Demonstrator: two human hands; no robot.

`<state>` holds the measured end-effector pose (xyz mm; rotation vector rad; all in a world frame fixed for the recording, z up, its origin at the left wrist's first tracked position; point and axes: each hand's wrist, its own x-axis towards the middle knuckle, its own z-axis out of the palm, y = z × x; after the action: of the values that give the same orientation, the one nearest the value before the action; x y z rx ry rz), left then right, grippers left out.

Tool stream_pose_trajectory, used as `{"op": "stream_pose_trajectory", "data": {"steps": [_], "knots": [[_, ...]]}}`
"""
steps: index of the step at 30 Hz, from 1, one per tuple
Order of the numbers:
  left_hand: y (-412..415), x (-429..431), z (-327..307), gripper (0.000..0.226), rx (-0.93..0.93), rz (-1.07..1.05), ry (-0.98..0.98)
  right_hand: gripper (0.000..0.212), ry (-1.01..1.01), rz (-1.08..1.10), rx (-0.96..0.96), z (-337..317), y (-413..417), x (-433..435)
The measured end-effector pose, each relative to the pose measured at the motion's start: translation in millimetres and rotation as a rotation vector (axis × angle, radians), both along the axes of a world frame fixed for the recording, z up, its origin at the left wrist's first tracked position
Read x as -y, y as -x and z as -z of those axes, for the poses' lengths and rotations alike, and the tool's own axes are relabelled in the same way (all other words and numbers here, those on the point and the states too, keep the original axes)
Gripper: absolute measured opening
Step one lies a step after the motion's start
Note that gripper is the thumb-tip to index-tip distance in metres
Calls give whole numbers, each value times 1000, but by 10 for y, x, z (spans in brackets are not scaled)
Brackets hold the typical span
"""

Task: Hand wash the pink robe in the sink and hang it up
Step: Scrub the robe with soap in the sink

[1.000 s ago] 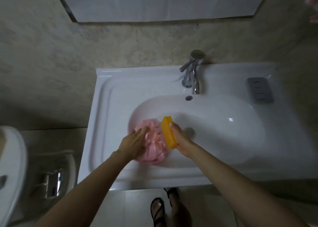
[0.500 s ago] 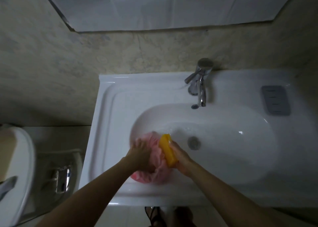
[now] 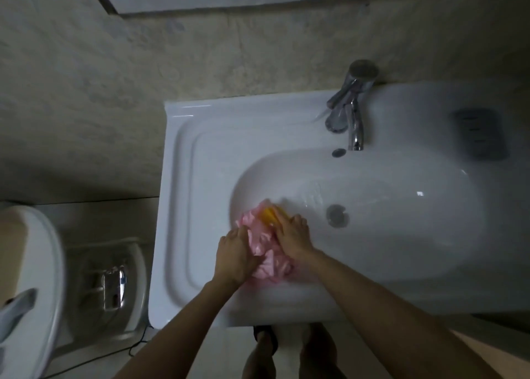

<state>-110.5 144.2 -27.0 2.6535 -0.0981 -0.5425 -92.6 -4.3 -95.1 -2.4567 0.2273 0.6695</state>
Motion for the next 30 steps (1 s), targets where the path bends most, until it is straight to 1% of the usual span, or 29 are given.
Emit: {"op": "stream_pose_trajectory", "data": {"steps": [2,4,5,7,8,9,11,13,14,16,18,20,21,23,25,26,28,30], "knots": [[-14,-35,-27,65,-15,6,-12,51,-7,71,-51,43,-143,104],[-31,-54,-45,60,-23,4,-15,58,-31,49,36,-102,-101,138],[-29,-66,-57,64,-38,-15,-4,63,-32,-17,96,-223,-36,100],[-25,-78,-79,82,-65,-47,57,67,-30,-135,136,-390,151,-53],[-27,-85,-80,89,-72,-58,83,65,-29,-150,120,-377,211,-127],[-20,-102,-62,90,-74,-59,90,59,0,-139,117,-295,211,-169],[-15,-128,-56,75,-88,-56,64,50,57,-101,30,-71,54,-151],[-4,-153,-43,58,-93,-61,69,49,75,-69,-85,66,-111,-11],[-4,-165,-34,53,-95,-76,79,50,79,-47,-100,74,-150,71],[-16,-166,-56,49,-95,-93,85,53,68,-19,-44,-56,-100,135],[-33,-172,-71,56,-108,-102,97,62,-10,-67,52,-283,82,23],[-39,-172,-100,79,-117,-101,141,59,-75,-168,115,-416,326,-229],[-37,-171,-102,87,-105,-108,159,55,-79,-173,151,-369,378,-305],[-28,-165,-100,85,-69,-91,152,52,8,-77,126,-105,319,-253],[-37,-148,-99,72,-30,-45,123,51,161,-28,11,73,202,-65],[-42,-149,-106,66,-27,-36,110,50,199,-22,-61,121,158,45],[-42,-174,-77,65,-51,-41,102,50,195,31,-108,59,133,206],[-32,-204,-16,69,-55,-29,98,51,143,61,-43,-200,203,197]]}}
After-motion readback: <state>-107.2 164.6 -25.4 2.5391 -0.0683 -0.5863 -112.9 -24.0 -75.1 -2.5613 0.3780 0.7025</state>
